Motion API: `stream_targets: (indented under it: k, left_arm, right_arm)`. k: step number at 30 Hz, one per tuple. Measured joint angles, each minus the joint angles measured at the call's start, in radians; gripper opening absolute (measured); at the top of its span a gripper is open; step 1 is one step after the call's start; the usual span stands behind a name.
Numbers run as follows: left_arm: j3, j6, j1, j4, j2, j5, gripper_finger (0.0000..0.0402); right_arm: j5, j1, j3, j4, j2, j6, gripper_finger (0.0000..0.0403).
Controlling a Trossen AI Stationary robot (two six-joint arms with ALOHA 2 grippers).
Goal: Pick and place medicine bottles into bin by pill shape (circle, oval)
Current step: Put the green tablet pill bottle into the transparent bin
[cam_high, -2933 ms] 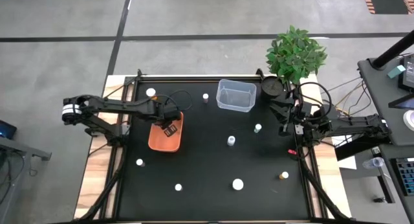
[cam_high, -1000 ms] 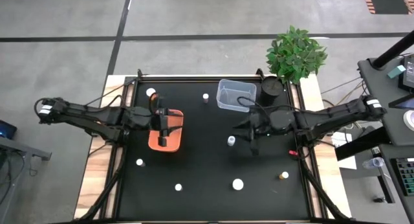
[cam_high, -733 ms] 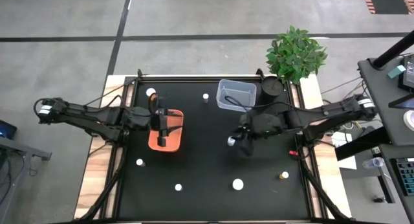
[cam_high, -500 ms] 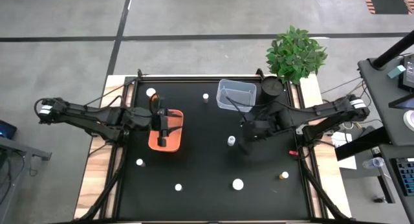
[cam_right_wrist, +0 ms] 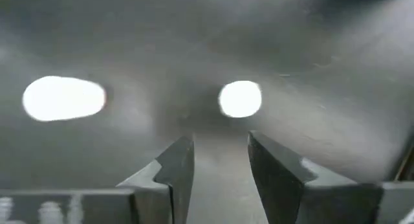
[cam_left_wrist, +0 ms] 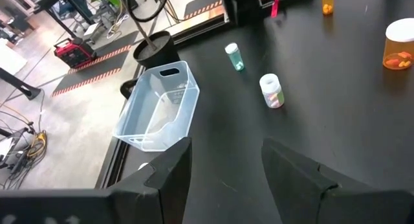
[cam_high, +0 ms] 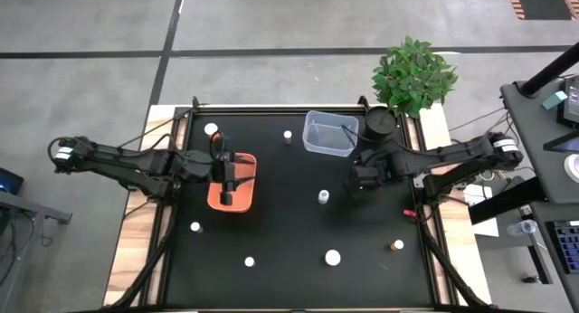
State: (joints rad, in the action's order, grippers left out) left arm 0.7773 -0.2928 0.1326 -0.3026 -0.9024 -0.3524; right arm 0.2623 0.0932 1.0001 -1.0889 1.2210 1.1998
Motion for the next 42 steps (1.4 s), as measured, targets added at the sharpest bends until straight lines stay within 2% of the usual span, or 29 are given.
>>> stream_targets:
  k: [12, 18, 28, 42]
  left_arm:
    - [0.000, 0.000, 0.000, 0.003, 0.000, 0.000, 0.0171]
    - [0.000, 0.000, 0.000, 0.003, 0.000, 0.000, 0.0171]
    - [0.000, 0.000, 0.000, 0.003, 0.000, 0.000, 0.0171]
    - [0.001, -0.001, 0.000, 0.003, 0.000, 0.000, 0.0171]
  right_arm:
    - [0.001, -0.096, -0.123, 0.116, -0.004, -0.019, 0.0265]
    - [0.001, -0.097, -0.181, 0.228, 0.004, -0.021, 0.0287]
    - [0.036, -0.096, -0.218, 0.291, 0.069, -0.041, 0.0255]
    - [0.045, -0.096, -0.217, 0.295, 0.118, -0.042, 0.0124]
